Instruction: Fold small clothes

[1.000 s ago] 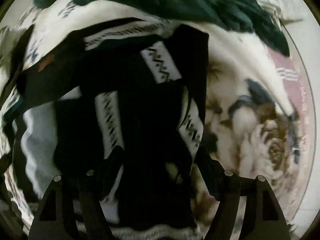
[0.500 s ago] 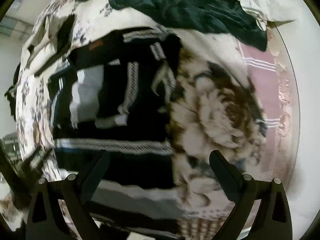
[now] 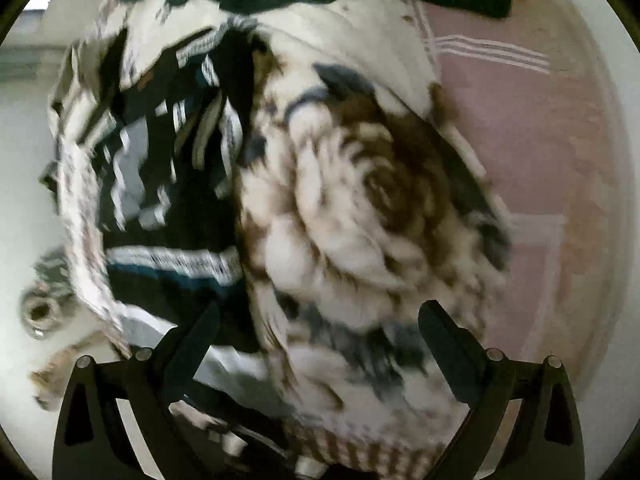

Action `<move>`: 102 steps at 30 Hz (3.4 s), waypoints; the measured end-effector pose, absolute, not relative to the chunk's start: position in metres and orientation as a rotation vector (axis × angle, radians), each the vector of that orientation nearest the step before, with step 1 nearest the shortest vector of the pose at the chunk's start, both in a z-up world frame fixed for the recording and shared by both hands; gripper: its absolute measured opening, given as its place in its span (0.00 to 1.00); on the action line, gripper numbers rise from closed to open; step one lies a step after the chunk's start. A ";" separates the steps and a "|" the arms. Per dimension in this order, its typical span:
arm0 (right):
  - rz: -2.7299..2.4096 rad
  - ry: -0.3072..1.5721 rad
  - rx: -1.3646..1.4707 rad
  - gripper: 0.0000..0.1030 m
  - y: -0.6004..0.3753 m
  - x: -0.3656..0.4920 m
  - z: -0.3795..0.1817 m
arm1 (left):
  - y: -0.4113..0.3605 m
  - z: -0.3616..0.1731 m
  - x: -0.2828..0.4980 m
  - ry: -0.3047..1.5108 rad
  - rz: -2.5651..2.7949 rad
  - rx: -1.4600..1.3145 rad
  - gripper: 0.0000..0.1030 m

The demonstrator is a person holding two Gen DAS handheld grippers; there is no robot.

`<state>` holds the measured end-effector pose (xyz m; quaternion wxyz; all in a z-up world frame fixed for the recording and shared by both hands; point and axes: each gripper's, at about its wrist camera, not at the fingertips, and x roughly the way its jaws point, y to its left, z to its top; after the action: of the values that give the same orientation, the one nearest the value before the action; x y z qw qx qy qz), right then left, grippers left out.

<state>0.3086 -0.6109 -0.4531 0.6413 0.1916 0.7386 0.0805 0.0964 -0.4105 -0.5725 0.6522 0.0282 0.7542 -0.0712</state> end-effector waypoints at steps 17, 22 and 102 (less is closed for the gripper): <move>0.305 1.541 0.659 0.08 -0.548 0.472 -0.533 | -0.391 -0.514 0.092 1.459 -0.190 0.061 0.03; 0.346 1.504 0.599 0.08 -0.521 0.473 -0.484 | -0.349 -0.460 0.090 1.389 -0.191 -0.032 0.03; 0.148 1.892 0.745 0.05 -0.321 0.023 -0.525 | 0.023 -0.528 0.074 1.555 -0.120 -0.510 0.07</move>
<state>0.0230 -0.3211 -0.5249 0.5237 0.3114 0.7905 0.0619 0.0740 0.0230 -0.5280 0.6821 -0.2274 0.6930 -0.0534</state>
